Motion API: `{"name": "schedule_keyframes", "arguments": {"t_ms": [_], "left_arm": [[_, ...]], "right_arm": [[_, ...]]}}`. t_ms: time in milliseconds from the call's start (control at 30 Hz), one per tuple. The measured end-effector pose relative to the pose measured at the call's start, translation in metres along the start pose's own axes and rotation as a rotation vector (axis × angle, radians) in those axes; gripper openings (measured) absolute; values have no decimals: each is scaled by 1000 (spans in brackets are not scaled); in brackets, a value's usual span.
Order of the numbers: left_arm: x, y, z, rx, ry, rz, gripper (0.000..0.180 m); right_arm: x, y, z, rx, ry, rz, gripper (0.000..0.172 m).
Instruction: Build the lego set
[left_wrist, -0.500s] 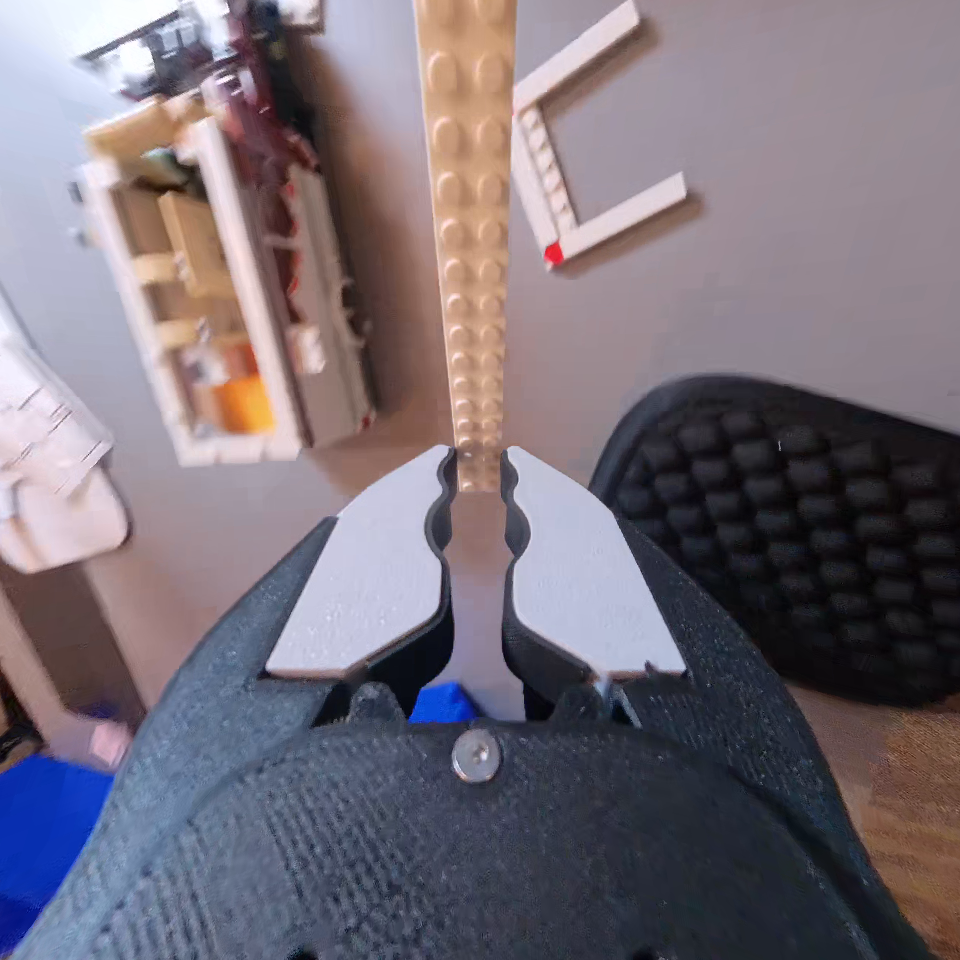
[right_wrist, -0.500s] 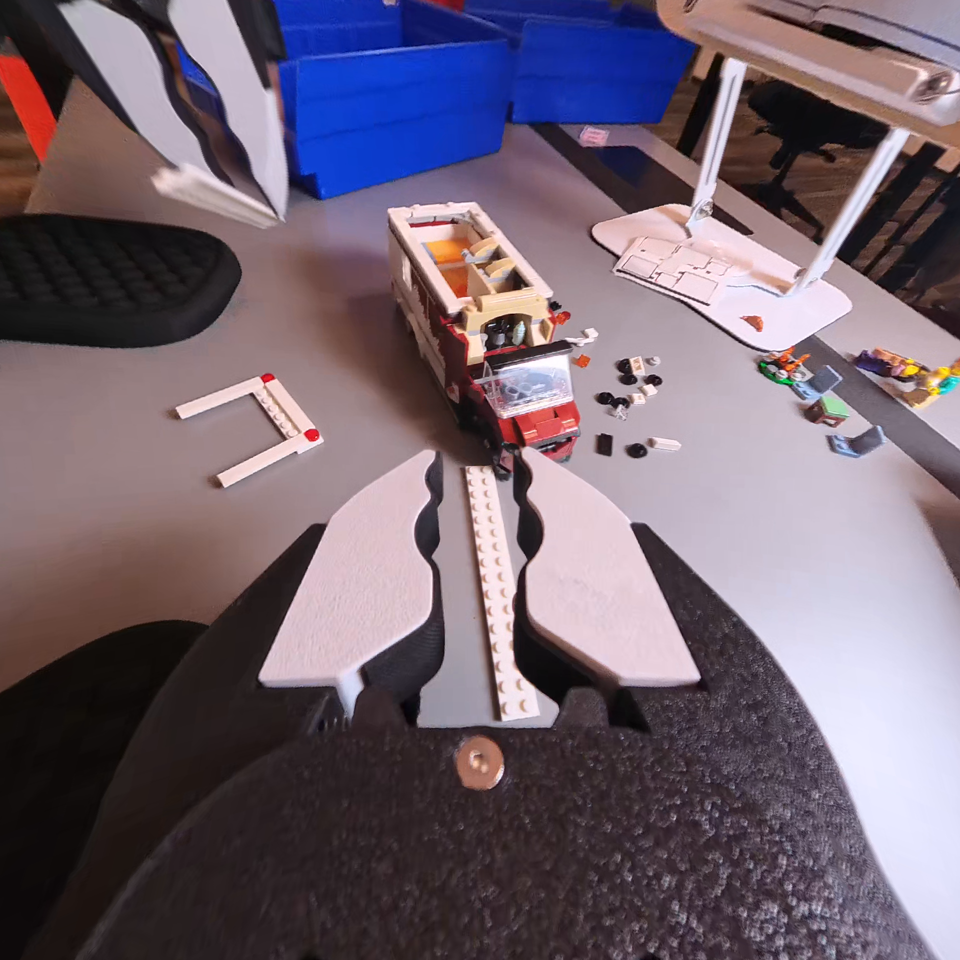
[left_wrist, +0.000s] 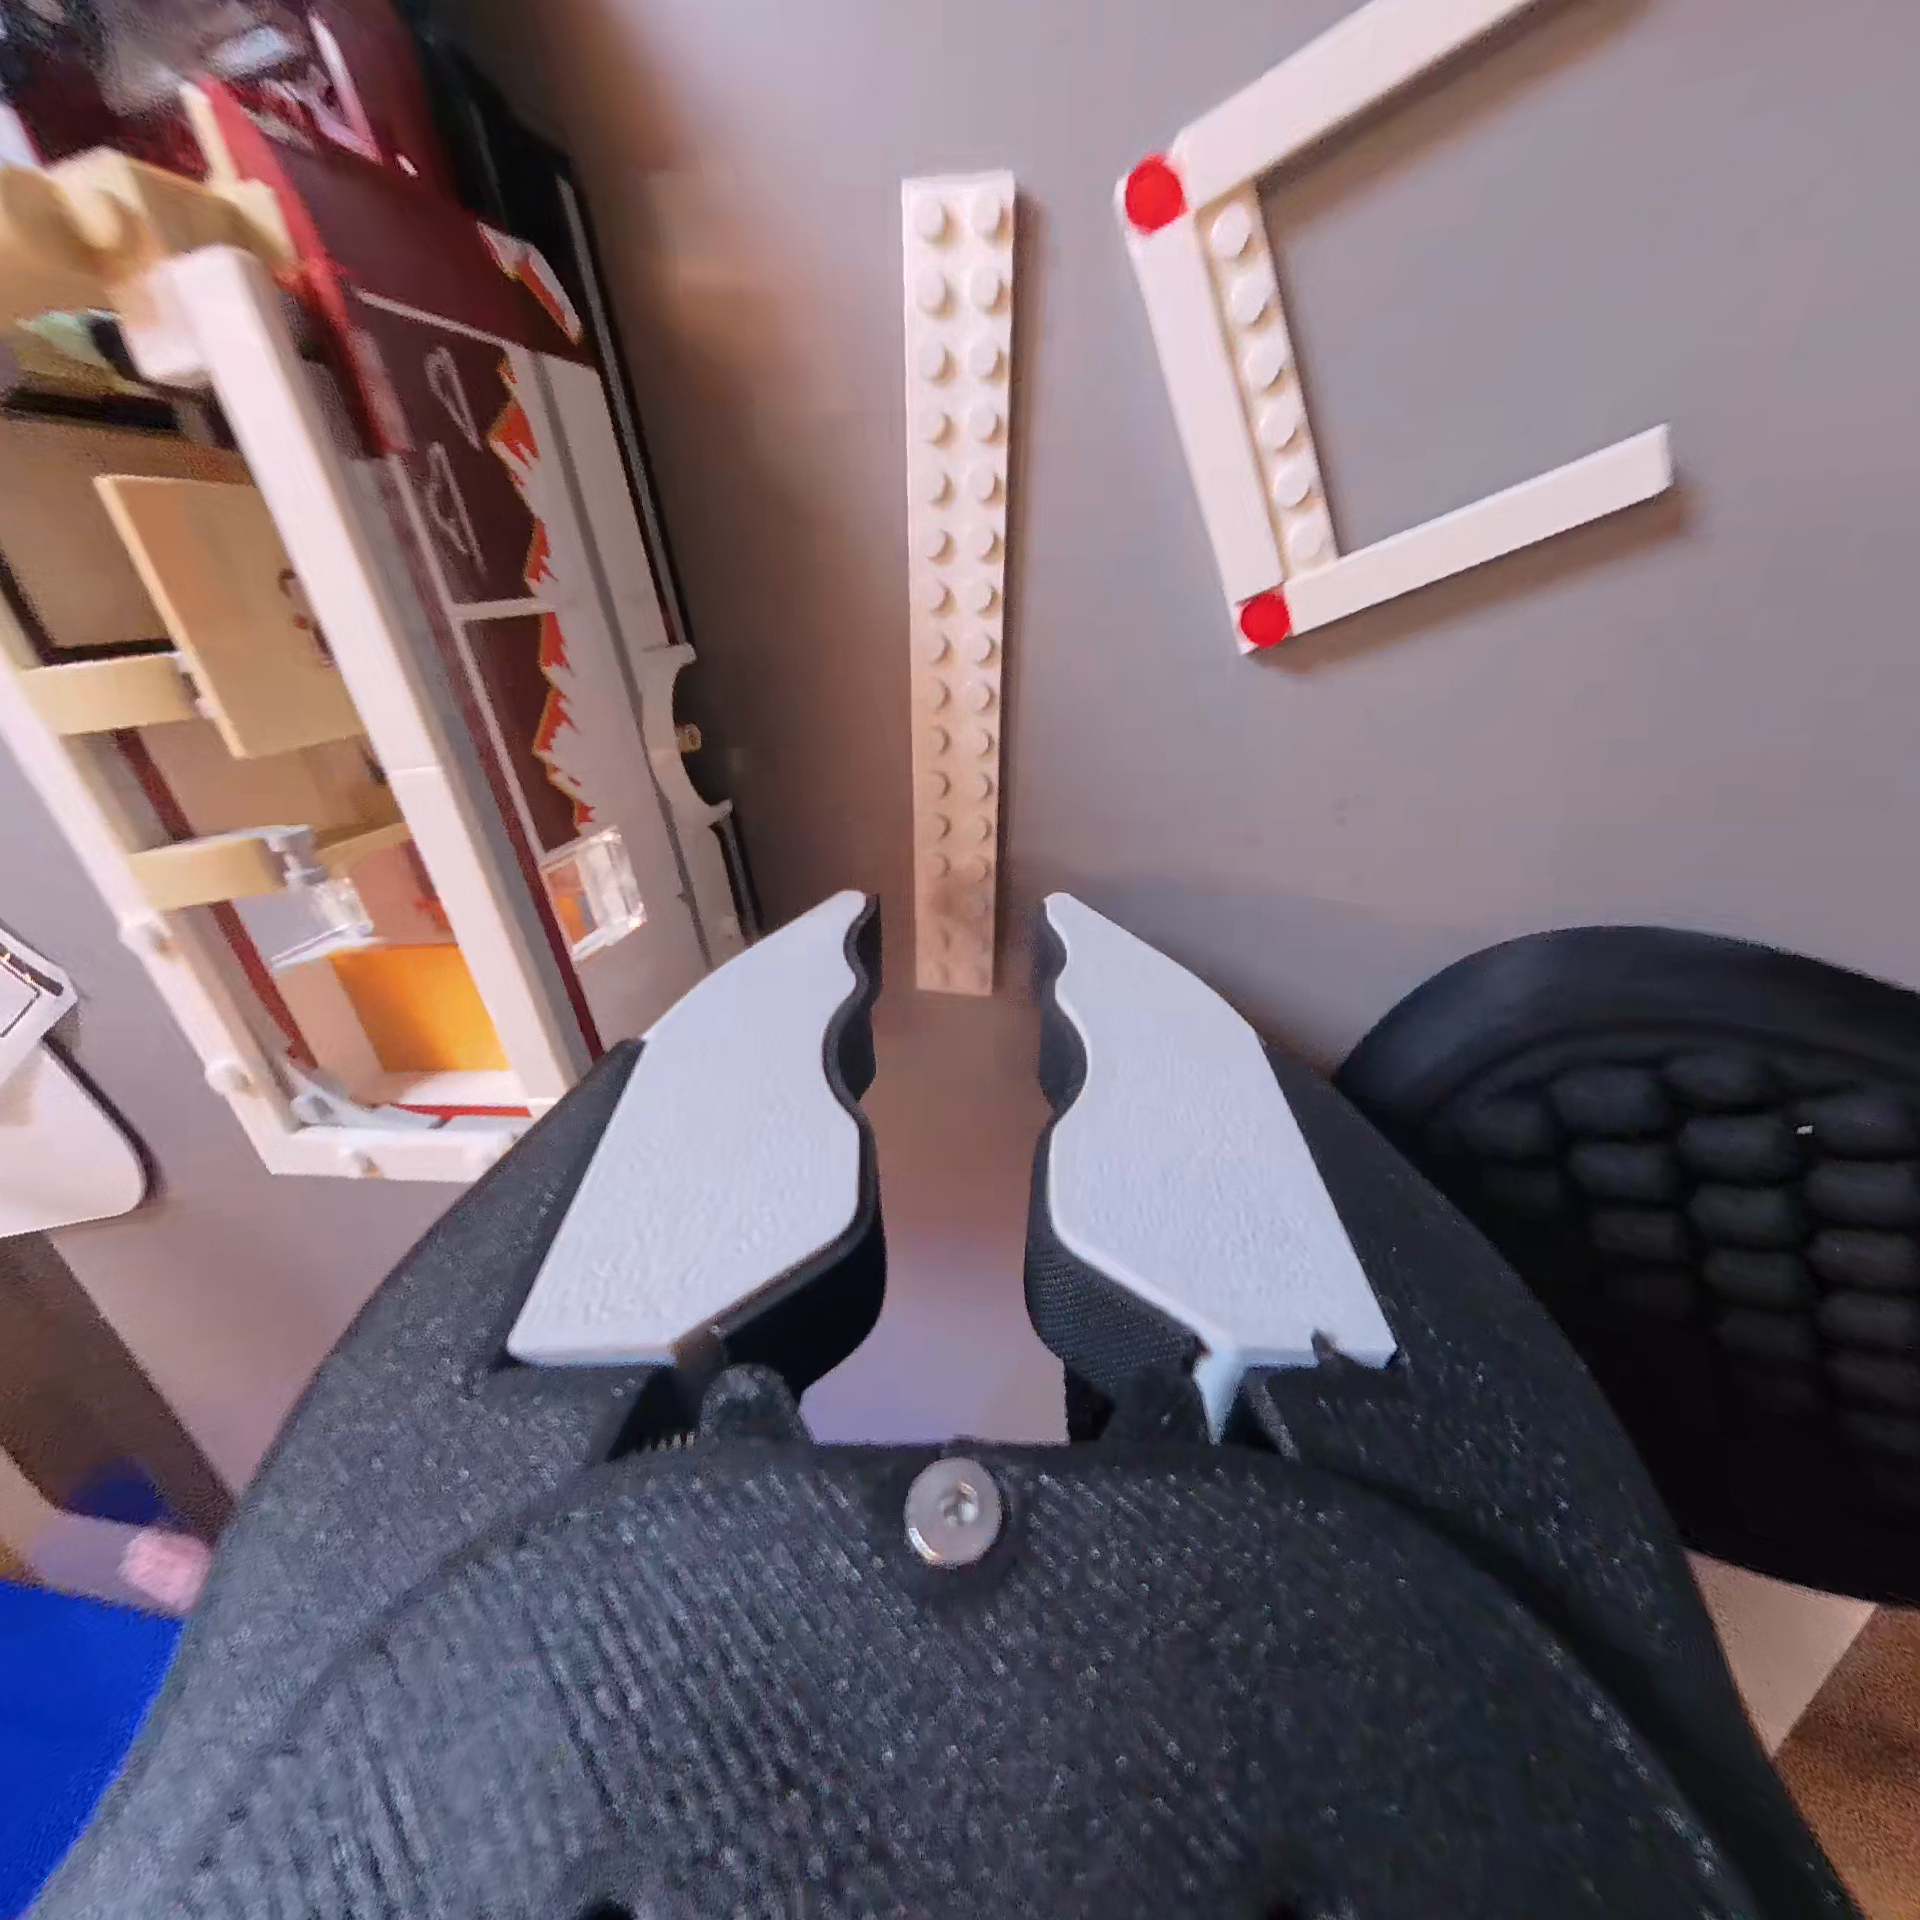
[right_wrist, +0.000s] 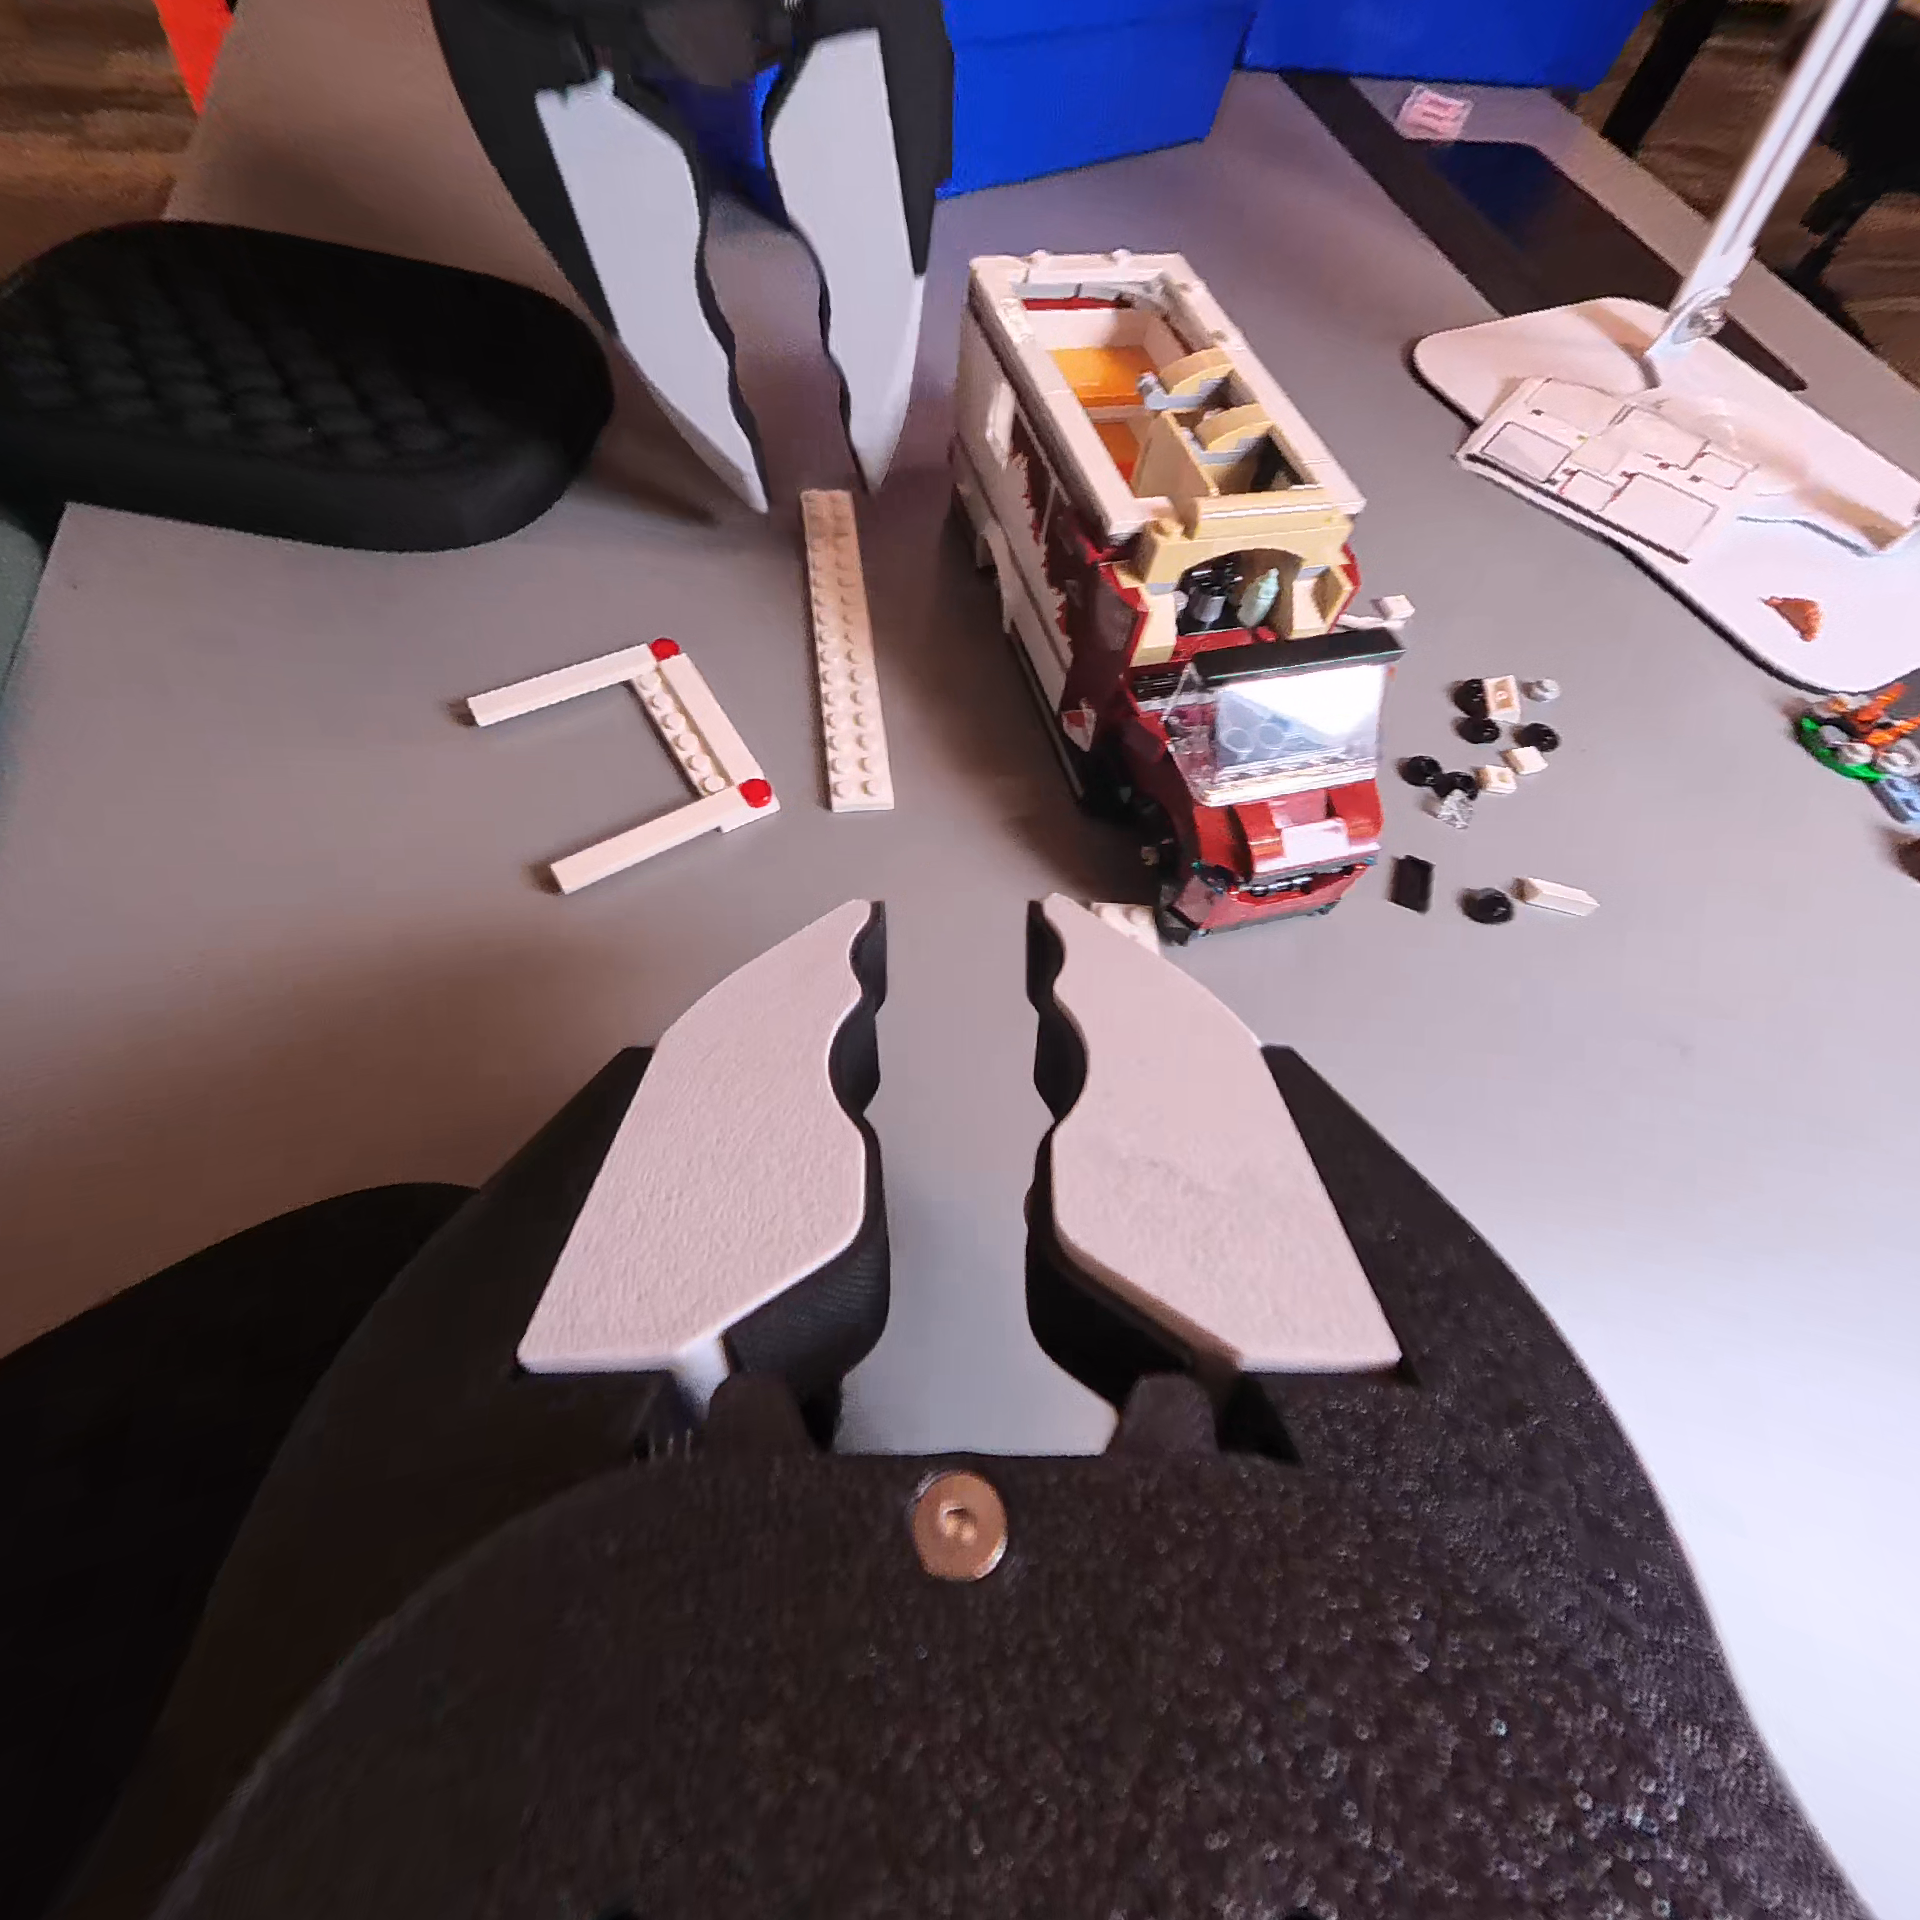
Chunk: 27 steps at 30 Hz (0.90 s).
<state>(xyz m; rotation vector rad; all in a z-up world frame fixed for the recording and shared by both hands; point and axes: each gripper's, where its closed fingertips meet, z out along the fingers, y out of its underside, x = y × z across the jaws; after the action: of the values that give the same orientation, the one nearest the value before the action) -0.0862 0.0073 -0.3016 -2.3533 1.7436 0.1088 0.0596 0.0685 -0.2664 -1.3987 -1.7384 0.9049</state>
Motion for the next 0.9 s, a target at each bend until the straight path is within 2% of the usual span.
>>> {"name": "schedule_keyframes", "arguments": {"t_ms": [33, 133, 267, 333, 433, 533, 633, 733, 800, 900], "left_arm": [[3, -5, -4, 50, -1, -16, 27], [12, -12, -8, 180, -5, -66, 27], [1, 9, 7, 204, -69, -184, 31], [-2, 12, 11, 269, -61, -247, 31], [-6, 14, 13, 315, -49, -306, 30], [-9, 17, 7, 345, -63, -298, 28], [-24, 11, -20, 533, -83, -389, 25], [-52, 21, -55, 738, -186, -524, 27], [-67, 33, -64, 793, -263, -606, 41], [-68, 38, -33, 677, -253, -632, 72]], "right_arm": [[-4, 1, 3, -13, -13, -8, 25], [-11, 3, 10, -42, -45, -23, 25], [-5, 14, 14, -151, -13, -71, 25], [4, 21, 8, -201, 18, -73, 26], [21, 25, -1, -216, 57, -13, 28], [33, 18, -3, -178, 100, 20, 29], [50, 8, 5, -167, 192, -6, 47], [65, 4, 22, -178, 209, -30, 66], [69, 7, 36, -198, 172, -12, 71], [74, 9, 55, -218, 138, -15, 71]]}}
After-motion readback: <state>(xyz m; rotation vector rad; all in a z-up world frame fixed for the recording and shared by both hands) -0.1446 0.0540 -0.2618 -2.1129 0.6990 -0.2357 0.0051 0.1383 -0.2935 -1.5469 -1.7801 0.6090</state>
